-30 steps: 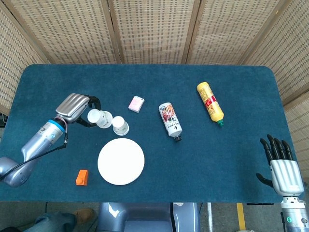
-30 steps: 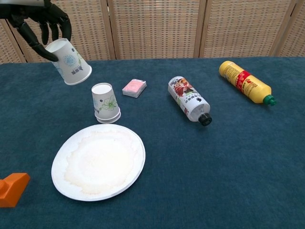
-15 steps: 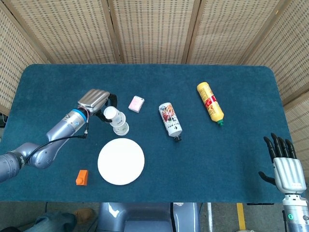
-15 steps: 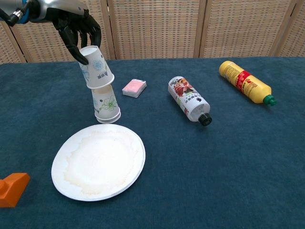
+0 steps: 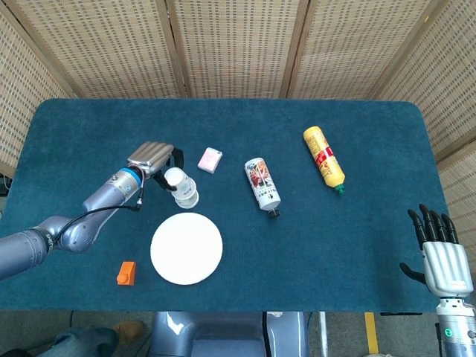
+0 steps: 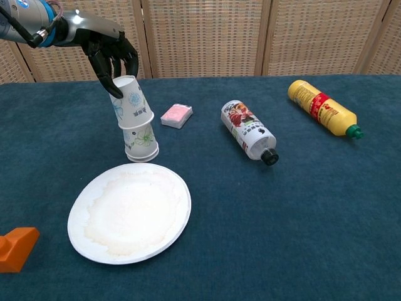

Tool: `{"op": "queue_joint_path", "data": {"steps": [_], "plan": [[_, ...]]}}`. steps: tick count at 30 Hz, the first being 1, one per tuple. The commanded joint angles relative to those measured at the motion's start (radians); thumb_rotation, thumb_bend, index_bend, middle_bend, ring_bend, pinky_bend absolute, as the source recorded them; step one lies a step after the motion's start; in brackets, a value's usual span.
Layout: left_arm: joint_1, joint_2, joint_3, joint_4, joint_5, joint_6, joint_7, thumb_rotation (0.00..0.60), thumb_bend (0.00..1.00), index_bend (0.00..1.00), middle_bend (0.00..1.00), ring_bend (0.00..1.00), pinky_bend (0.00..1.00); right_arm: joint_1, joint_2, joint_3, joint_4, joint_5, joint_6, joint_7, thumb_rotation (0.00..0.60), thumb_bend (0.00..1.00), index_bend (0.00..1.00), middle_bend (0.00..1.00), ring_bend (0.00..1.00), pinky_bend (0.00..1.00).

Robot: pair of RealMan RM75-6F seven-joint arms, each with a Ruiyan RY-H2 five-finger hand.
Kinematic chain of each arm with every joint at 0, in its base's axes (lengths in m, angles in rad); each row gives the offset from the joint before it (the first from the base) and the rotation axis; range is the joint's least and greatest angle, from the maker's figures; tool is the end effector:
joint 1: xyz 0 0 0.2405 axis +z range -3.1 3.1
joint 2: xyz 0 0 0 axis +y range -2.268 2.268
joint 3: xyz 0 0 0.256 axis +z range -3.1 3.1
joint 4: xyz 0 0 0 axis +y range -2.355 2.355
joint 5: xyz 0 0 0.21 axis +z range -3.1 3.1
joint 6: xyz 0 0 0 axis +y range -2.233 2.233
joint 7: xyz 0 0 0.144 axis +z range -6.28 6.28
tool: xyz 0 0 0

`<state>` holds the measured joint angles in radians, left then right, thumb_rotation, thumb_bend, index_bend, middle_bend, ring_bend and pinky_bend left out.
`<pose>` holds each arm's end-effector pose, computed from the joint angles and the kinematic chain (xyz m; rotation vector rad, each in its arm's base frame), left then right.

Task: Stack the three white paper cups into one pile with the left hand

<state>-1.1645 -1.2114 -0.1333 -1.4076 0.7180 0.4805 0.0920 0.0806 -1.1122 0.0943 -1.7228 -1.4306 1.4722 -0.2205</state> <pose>-0.0977 0.4463 0.0711 -1.9260 -1.1650 -0.7350 -0.2959 -0.1868 0.1590 1.3603 -0.8332 0.8022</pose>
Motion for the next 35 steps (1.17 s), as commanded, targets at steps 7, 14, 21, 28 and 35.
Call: {"op": "queue_joint_path", "data": {"steps": [7, 14, 21, 28, 35], "plan": [[0.028, 0.021, 0.000, -0.019, 0.037, 0.002, -0.043, 0.600, 0.00, 0.00, 0.00, 0.00, 0.00, -0.001, 0.000, -0.005, -0.002, -0.007, 0.003, -0.002, 0.600, 0.00, 0.00, 0.00, 0.00, 0.00], [0.166, 0.053, -0.028, -0.081, 0.181, 0.181, -0.134, 0.600, 0.00, 0.00, 0.00, 0.00, 0.00, -0.004, 0.000, -0.011, -0.005, -0.022, 0.012, -0.004, 0.600, 0.00, 0.00, 0.00, 0.00, 0.00], [0.401, 0.070, 0.042, -0.136, 0.357, 0.477, -0.210, 0.600, 0.00, 0.00, 0.00, 0.00, 0.00, -0.004, -0.010, -0.012, -0.002, -0.017, 0.012, -0.024, 0.600, 0.00, 0.00, 0.00, 0.00, 0.00], [0.739, 0.033, 0.193, -0.170, 0.472, 0.932, -0.079, 0.600, 0.00, 0.00, 0.00, 0.00, 0.00, -0.002, -0.028, -0.005, 0.016, -0.010, 0.017, -0.037, 0.600, 0.00, 0.00, 0.00, 0.00, 0.00], [0.868, 0.068, 0.232, -0.263, 0.534, 1.052, -0.048, 0.600, 0.00, 0.00, 0.00, 0.00, 0.00, -0.005, -0.030, -0.010, 0.020, -0.029, 0.030, -0.028, 0.600, 0.00, 0.00, 0.00, 0.00, 0.00]]}}
